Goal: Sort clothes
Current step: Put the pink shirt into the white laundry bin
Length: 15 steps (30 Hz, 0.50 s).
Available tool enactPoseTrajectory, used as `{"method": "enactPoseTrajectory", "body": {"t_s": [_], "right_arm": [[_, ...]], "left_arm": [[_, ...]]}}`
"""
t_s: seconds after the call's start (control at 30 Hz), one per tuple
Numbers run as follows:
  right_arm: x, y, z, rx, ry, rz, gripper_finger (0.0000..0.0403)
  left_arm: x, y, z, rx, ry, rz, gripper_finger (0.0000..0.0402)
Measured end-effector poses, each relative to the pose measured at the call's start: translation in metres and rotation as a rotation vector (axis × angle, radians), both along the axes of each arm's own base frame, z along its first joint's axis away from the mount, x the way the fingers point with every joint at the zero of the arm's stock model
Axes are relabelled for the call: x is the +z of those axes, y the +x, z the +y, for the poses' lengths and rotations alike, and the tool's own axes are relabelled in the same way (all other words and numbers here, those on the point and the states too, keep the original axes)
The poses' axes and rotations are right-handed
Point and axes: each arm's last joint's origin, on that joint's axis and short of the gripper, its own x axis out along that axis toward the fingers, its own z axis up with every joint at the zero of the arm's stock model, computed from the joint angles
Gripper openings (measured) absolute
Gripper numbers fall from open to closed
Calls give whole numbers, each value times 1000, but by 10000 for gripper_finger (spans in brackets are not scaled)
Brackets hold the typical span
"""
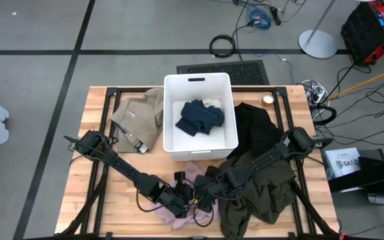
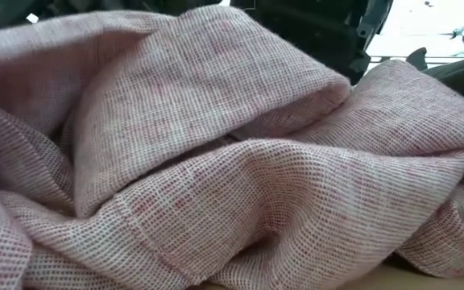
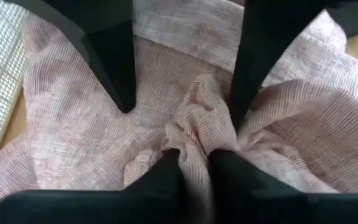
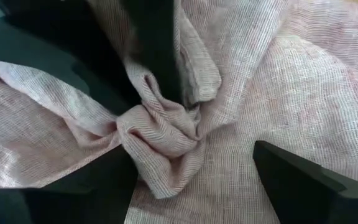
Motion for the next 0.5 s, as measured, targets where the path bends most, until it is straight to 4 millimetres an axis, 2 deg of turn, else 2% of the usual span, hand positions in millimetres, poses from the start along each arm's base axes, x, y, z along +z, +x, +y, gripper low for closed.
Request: {"method": "enactPoseTrajectory", "body": {"t_s": [0.13,0.23,0.5], "right_arm": [[0,0,0,-3,-5,-5,302],[0,1,-1,-21,-33,-17,302],[0,1,-3,-48,-66,-25,302]], "left_arm": [[0,-4,-4,-8,84,-10,167],[3,-9,-8,-53,156,-16,202],[46,-34,-17,-44,266,-116,214]]}}
